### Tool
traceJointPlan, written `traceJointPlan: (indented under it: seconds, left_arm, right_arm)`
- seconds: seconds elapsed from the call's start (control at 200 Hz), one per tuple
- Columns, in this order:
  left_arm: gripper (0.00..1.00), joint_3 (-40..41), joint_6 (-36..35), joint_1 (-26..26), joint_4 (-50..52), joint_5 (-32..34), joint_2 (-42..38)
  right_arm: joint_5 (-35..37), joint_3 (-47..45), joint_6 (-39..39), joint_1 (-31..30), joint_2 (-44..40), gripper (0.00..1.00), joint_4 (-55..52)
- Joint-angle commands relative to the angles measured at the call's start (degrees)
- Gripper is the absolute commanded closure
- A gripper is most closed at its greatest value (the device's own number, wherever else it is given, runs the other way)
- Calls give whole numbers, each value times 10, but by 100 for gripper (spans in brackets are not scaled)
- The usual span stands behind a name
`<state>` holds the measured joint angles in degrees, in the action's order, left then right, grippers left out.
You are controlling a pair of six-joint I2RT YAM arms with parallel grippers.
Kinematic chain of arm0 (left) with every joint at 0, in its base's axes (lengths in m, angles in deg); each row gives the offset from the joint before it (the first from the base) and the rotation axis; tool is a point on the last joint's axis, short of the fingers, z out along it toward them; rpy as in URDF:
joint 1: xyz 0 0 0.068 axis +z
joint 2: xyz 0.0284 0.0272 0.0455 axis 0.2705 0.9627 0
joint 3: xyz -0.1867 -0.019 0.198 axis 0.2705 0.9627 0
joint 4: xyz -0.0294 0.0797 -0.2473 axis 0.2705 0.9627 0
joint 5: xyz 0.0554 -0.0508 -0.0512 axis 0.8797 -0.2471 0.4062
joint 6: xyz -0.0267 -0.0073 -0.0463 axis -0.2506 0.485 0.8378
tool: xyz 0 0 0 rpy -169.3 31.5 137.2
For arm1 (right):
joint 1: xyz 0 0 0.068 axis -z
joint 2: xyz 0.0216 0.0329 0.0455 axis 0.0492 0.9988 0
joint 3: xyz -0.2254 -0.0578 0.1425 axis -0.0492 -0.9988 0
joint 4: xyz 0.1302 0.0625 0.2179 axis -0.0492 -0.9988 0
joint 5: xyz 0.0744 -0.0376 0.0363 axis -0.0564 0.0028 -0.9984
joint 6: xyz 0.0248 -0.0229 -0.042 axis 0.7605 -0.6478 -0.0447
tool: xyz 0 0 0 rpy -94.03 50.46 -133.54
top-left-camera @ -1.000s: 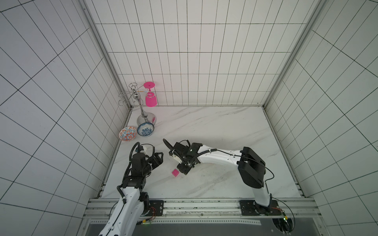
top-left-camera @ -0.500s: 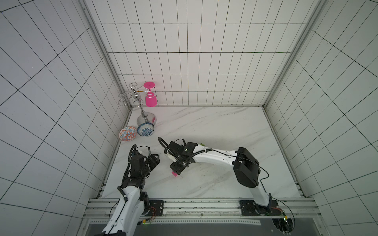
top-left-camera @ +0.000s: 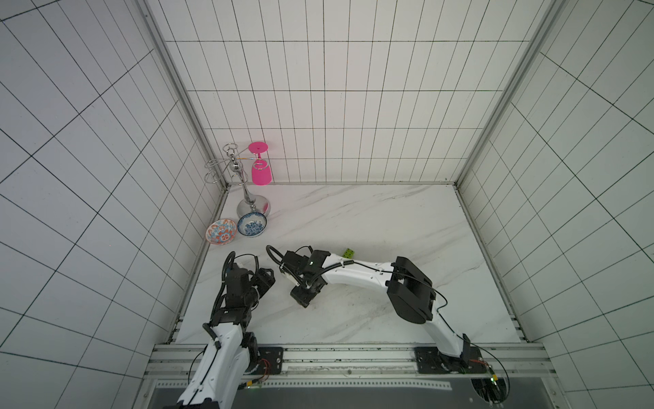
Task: Assemble a small pinwheel with lego
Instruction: Pick up the lego brick from the center of the board.
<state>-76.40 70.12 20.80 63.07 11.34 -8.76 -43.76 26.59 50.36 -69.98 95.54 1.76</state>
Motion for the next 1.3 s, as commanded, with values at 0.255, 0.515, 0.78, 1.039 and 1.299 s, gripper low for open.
traceJointPlan:
  seconds: [0.255,0.515,0.78,1.039,1.299]
  left_arm:
    - [20,7,2,3,-6,7,-1]
    - [21,7,1,3,-6,6,-1]
    - [21,7,-1,3,-7,5,0]
    - [21,5,-9,3,-16,-8,-1]
    - [22,-29,-74,-50,-69,-68,52]
  right_arm:
    - [29,71,7,-11,34,51,-53]
    - [31,90,7,-16,49,54,-67]
    - [37,89,6,-16,44,66,-71]
    - [54,82,2,-16,30,68,-78]
    - [53,-52,-40,51,-100,78,-48]
